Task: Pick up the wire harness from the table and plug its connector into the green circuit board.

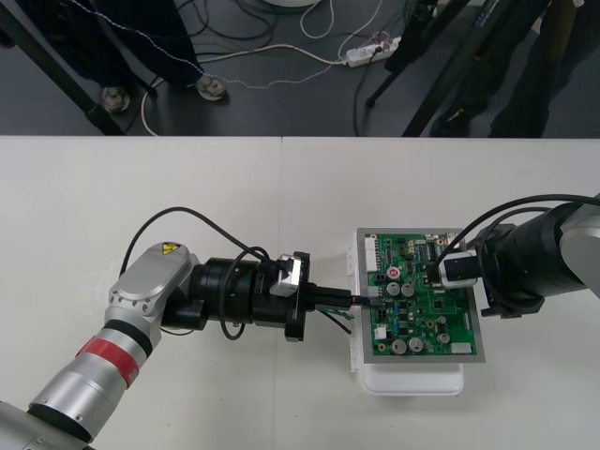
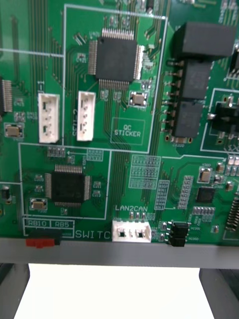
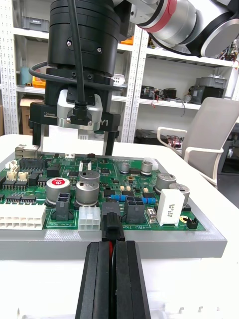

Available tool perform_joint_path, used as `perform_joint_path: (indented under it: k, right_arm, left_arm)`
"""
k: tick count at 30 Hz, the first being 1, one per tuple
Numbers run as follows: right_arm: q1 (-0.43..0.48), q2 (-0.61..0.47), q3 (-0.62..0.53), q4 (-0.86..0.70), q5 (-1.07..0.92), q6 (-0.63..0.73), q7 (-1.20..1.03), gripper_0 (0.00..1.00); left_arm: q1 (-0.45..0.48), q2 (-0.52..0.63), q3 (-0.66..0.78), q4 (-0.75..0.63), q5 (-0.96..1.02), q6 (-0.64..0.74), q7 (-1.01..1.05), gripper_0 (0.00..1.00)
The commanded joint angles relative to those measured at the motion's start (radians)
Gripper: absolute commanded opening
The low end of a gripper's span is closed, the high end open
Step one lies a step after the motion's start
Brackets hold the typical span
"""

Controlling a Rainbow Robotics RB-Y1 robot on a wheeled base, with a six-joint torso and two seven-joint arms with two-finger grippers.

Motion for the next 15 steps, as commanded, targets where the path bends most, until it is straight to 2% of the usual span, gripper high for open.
perform_joint_path:
  k: [1,15]
  right_arm:
    - [0.001,0.011,0.011,-0.01,0.005,0.009,0.024,1.0]
    - [0.003,0.021,0.011,-0.021,-0.014,0.012,0.041,1.0]
  left_arm:
    - [-0.032,-0.037,-0.021,-0.007,0.019,0.025,-0.034,0.0]
    - [-0.032,-0.037,-0.024,-0.007,0.01,0.031,-0.066,0.0]
